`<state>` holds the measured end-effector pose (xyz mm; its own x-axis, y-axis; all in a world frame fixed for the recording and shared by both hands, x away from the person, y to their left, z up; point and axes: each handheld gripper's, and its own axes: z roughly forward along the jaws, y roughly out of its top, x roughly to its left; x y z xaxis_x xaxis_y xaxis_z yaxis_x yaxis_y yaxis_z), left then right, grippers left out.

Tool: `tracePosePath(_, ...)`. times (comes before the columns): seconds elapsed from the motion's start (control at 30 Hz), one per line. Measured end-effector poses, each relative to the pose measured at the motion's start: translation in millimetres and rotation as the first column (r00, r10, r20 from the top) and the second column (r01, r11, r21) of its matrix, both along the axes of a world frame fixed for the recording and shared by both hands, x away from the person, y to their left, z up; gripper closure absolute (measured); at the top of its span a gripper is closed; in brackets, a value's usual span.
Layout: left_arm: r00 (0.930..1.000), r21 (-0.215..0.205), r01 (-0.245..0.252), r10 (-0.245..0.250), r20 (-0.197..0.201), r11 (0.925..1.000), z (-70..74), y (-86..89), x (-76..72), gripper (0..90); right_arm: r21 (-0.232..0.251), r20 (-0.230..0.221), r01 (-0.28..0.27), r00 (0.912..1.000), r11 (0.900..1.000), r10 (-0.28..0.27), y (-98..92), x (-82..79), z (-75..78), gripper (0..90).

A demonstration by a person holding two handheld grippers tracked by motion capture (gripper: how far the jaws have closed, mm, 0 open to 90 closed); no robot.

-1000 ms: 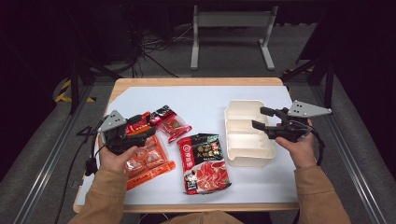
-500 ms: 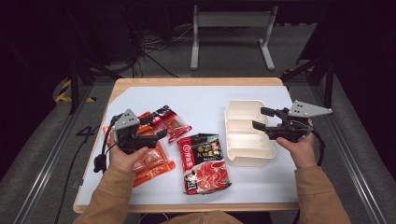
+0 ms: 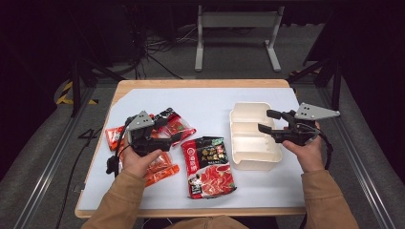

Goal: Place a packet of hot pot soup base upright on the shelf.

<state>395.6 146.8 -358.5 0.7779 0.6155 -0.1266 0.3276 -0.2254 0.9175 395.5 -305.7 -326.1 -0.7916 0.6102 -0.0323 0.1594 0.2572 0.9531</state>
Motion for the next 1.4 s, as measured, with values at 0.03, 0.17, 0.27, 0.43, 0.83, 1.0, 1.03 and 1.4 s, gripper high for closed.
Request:
tracePosePath(0.03, 1.0, 0.0, 0.0, 0.0, 0.0, 1.0, 0.0, 0.0, 0.0, 22.8, 0.0, 0.0, 0.0, 1.0, 1.0, 0.0, 0.2, 0.2, -0.2, 35.0)
tracePosePath(0.17, 0.9995, 0.027, 0.016, -0.016, -0.027, 0.9995, -5.5, -8.5, 2.9, 22.5, -0.002, -0.003, -0.001, 1.0, 1.0, 0.001, 1.0, 0.6, -0.8, 34.9)
tracePosePath(0.27, 0.9991, 0.043, 0.01, -0.008, -0.041, 0.999, -12.3, -14.9, 5.8, 22.4, -0.006, -0.002, -0.003, 1.0, 1.0, 0.003, 2.2, 0.4, -0.8, 34.7)
tracePosePath(0.43, 0.9985, 0.067, -0.012, 0.015, -0.053, 0.9977, -26.2, -27.5, 7.3, 23.5, -0.003, -0.004, -0.003, 1.0, 1.0, 0.003, 1.8, 0.5, -1.0, 34.9)
tracePosePath(0.83, 0.99, 0.14, 0.024, -0.004, -0.141, 0.9899, -54.1, -43.9, 20.0, 25.0, -0.014, 0.0, -0.006, 1.0, 1.0, 0.006, 3.8, 0.4, -1.3, 34.7)
tracePosePath(1.0, 0.9814, 0.184, 0.011, 0.025, -0.19, 0.9829, -63.1, -46.6, 25.0, 25.7, -0.022, -0.001, -0.006, 1.0, 1.0, 0.006, 5.8, 0.0, -1.5, 34.6)
tracePosePath(1.03, 0.9797, 0.19, 0.012, 0.027, -0.199, 0.9818, -64.2, -47.3, 25.4, 26.5, -0.022, -0.001, -0.007, 1.0, 1.0, 0.007, 6.0, 0.1, -1.6, 34.6)
tracePosePath(1.4, 0.9629, 0.228, 0.02, 0.043, -0.266, 0.9735, -72.7, -51.0, 31.0, 35.7, -0.026, -0.005, -0.005, 1.0, 1.0, 0.005, 6.3, 0.4, -2.0, 34.6)
